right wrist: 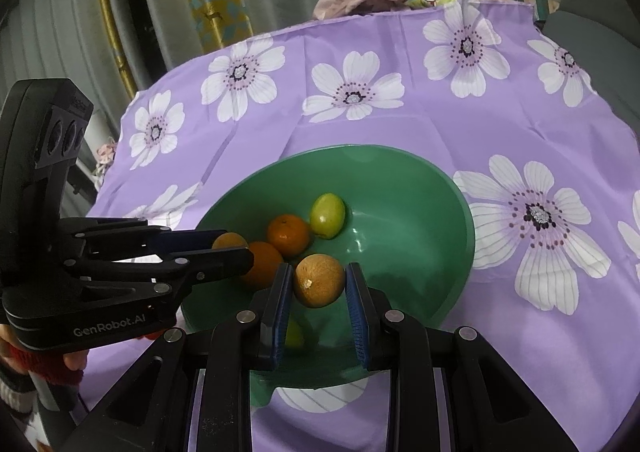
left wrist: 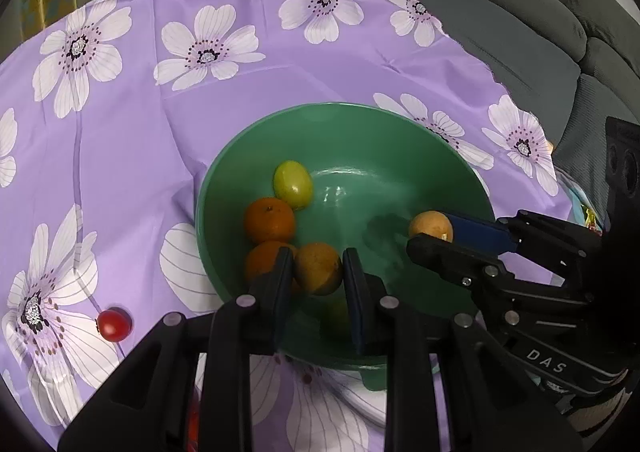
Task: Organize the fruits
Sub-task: 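Carry both small yellow fruits into the green bowl and open both tools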
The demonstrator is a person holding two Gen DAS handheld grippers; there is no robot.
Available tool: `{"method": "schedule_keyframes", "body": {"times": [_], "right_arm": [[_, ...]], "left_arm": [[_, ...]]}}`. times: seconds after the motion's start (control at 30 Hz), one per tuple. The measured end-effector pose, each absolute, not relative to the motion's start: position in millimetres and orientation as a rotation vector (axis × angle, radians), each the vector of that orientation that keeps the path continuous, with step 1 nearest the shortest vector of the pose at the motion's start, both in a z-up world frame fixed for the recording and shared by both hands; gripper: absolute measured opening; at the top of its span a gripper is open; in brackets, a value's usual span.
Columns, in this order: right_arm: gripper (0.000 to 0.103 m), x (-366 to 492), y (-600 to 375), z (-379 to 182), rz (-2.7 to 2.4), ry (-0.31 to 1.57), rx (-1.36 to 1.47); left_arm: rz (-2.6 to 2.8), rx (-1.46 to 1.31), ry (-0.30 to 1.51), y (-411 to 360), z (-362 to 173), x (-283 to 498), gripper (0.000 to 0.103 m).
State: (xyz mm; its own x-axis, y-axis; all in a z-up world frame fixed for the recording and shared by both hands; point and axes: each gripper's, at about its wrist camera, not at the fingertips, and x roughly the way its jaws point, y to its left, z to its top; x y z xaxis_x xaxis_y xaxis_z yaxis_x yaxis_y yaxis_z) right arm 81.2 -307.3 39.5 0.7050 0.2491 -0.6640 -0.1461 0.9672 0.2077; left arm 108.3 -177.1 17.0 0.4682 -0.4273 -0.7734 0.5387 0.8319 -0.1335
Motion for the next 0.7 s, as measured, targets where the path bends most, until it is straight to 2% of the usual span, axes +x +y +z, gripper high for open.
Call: {"method": "schedule_keyframes", "body": {"times": [0.7], "right_arm": [[0.029,82.5,-305.4,38.6,0.213,0.769,0.132]], "left_arm": [[-0.549,0.152,0.932,-175.4,8.7,109.8,0.024]]}}
